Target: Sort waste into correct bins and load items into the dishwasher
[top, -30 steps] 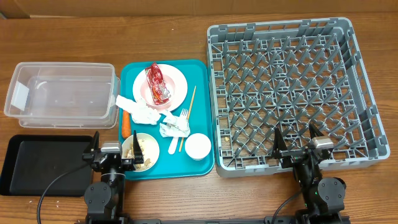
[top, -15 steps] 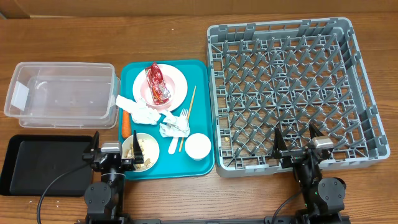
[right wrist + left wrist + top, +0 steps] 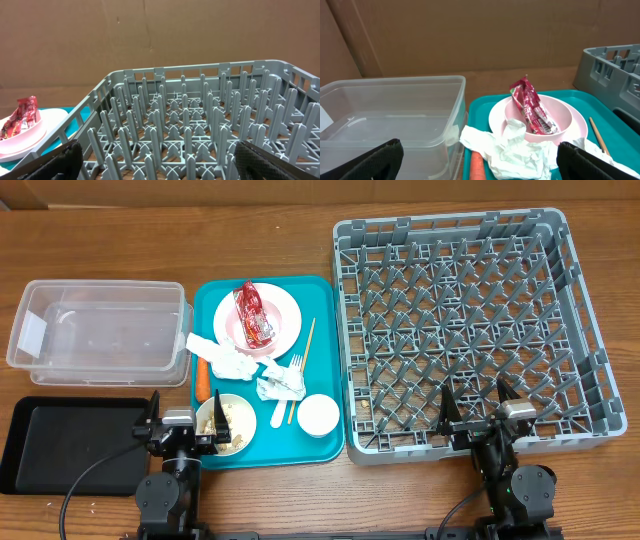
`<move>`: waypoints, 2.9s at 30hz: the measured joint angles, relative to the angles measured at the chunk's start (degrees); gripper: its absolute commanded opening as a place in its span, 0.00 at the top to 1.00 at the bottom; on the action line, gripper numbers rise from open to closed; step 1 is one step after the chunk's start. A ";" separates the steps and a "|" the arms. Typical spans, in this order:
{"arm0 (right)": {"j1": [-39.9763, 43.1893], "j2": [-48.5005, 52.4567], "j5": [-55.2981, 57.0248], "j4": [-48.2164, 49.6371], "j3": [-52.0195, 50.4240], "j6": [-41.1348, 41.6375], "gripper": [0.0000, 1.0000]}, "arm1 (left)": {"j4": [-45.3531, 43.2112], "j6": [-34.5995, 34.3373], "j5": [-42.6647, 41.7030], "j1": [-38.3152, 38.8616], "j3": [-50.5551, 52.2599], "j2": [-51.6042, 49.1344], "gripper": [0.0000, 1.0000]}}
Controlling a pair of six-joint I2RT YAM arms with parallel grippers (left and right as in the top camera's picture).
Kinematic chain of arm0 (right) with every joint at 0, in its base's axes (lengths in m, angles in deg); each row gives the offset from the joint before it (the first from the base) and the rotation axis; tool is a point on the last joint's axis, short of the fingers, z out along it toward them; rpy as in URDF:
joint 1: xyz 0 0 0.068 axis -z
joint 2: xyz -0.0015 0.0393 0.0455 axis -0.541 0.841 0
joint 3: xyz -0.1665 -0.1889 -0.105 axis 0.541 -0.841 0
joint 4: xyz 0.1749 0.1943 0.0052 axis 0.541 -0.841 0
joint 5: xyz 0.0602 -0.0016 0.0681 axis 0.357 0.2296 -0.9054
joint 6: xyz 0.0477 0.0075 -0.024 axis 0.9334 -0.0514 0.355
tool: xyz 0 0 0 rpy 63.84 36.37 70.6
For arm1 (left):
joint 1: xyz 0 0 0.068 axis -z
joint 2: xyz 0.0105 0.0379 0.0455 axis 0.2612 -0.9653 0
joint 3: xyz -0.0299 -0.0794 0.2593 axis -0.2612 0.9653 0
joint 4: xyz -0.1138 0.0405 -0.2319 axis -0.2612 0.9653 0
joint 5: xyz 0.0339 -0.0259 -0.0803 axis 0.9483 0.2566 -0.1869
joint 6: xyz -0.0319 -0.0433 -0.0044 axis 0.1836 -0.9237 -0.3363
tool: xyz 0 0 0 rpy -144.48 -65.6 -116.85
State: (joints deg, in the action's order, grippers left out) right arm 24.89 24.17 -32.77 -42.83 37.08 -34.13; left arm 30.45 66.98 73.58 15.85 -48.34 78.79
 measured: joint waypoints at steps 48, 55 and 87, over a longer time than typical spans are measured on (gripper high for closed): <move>0.00 0.00 0.04 -0.02 0.00 0.00 0.00 | 0.00 0.00 0.00 0.00 0.00 0.00 0.00; 0.00 0.00 0.02 -0.02 0.00 0.00 0.00 | 0.00 0.00 0.00 0.00 0.00 0.00 0.00; 0.00 0.00 0.20 0.00 0.00 0.00 0.00 | 21.44 -0.92 -6.75 0.00 -26.71 -2.47 0.00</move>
State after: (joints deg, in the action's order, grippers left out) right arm 24.89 24.17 -32.58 -42.83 37.08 -34.13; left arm 51.89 66.07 66.83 15.85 -75.04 76.32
